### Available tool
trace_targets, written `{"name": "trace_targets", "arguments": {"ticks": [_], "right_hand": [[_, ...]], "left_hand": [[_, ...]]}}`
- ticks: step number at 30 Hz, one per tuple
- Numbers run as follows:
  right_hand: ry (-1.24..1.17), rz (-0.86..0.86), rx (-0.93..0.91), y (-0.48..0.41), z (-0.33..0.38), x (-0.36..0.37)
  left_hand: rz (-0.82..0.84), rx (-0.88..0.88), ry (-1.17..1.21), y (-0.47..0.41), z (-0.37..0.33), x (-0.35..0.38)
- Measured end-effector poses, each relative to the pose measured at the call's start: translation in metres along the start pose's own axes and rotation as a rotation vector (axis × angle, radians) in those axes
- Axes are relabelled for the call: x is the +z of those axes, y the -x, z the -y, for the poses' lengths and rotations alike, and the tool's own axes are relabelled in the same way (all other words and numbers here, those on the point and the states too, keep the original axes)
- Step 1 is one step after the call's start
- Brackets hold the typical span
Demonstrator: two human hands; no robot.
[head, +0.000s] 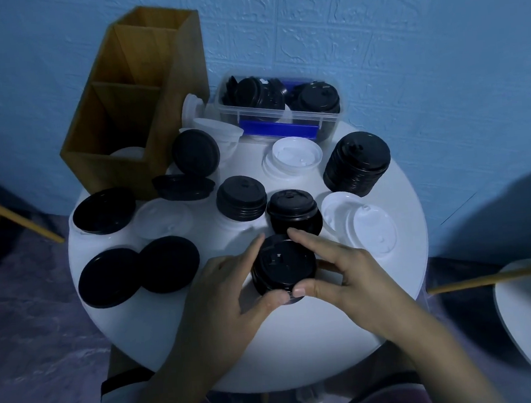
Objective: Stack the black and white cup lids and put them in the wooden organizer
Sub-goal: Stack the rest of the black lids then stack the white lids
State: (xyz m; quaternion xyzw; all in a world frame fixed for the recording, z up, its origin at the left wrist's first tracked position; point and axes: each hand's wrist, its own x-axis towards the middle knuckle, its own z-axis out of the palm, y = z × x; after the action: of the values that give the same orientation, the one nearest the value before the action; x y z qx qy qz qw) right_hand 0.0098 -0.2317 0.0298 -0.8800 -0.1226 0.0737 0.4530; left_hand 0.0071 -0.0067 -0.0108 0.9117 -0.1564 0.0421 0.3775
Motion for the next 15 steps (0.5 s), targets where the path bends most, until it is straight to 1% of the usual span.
{"name": "trace_targets", "arguments": {"ticks": [6,11,13,15], "right_hand": [[-0.027,0.014,0.033,-0.002,0.002,-0.005],[-0.071,0.061,0.065,-0.009,0.005,-0.016],[-0.104,0.024,0.075,-0.012,0.007,-0.020],[-0.119,-0.081,0.086,-0.018,0.007,-0.024]], "left_hand": [[-0.015,-0.009,-0.003,-0.001,-0.003,-0.001],[-0.007,-0.023,0.003,0.000,-0.005,-0.003],[-0.003,-0.019,0.008,0.000,-0.007,-0.003],[0.002,-0.026,0.013,-0.001,-0.007,-0.004]]}}
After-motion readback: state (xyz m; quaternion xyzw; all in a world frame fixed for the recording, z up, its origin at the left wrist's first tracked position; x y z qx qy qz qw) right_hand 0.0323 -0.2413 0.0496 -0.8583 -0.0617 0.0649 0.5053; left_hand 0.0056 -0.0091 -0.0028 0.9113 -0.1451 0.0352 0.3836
